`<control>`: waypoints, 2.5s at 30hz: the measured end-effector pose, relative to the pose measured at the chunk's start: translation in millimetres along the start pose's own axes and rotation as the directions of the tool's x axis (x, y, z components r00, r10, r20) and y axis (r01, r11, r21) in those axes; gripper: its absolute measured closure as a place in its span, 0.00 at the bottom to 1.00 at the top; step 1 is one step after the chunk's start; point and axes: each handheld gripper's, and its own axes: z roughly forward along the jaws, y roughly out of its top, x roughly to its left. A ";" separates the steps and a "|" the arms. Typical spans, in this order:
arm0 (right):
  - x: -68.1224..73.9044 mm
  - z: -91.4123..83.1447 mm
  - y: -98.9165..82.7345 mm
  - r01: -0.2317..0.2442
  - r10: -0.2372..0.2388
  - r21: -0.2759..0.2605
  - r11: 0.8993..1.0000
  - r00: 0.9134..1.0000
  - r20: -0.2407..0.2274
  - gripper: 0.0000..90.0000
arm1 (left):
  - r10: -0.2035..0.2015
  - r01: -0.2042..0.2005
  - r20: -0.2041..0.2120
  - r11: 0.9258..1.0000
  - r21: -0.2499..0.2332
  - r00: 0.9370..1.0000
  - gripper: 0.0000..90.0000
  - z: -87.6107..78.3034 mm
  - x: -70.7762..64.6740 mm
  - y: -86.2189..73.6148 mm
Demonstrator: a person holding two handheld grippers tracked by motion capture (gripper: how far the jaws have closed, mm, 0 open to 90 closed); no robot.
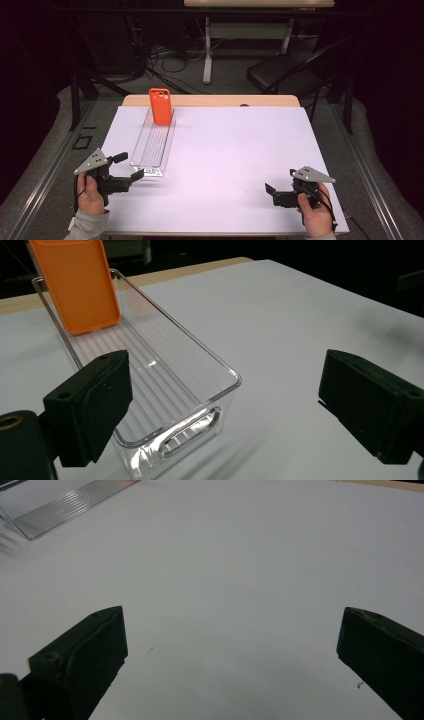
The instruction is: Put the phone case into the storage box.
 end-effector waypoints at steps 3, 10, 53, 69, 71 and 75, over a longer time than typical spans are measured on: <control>-0.6 0.6 -1.1 -0.005 0.005 0.001 1.000 1.000 0.003 0.00 | -0.001 0.001 -0.003 1.000 -0.006 1.000 0.08 0.2 0.9 -1.2; 0.9 3.6 -3.3 -0.002 0.002 -0.002 1.000 1.000 0.002 0.00 | 0.005 -0.005 -0.003 1.000 0.001 1.000 0.08 2.1 1.3 -3.6; 2.9 17.9 -14.7 0.024 -0.024 0.028 0.999 1.000 -0.010 0.00 | -0.001 0.001 0.002 1.000 0.031 1.000 0.08 11.3 2.9 -11.5; 3.1 18.8 -15.0 0.030 -0.030 0.032 0.999 0.999 -0.014 0.00 | -0.002 0.002 0.000 1.000 0.031 1.000 0.08 12.0 2.8 -12.4; 3.2 18.8 -15.0 0.028 -0.027 0.031 0.999 1.000 -0.014 0.00 | -0.003 0.003 0.002 0.999 0.033 1.000 0.08 12.0 3.0 -12.4; 3.0 18.8 -15.2 0.028 -0.027 0.032 0.999 1.000 -0.013 0.00 | -0.002 0.002 0.001 0.999 0.032 1.000 0.08 12.1 2.8 -12.5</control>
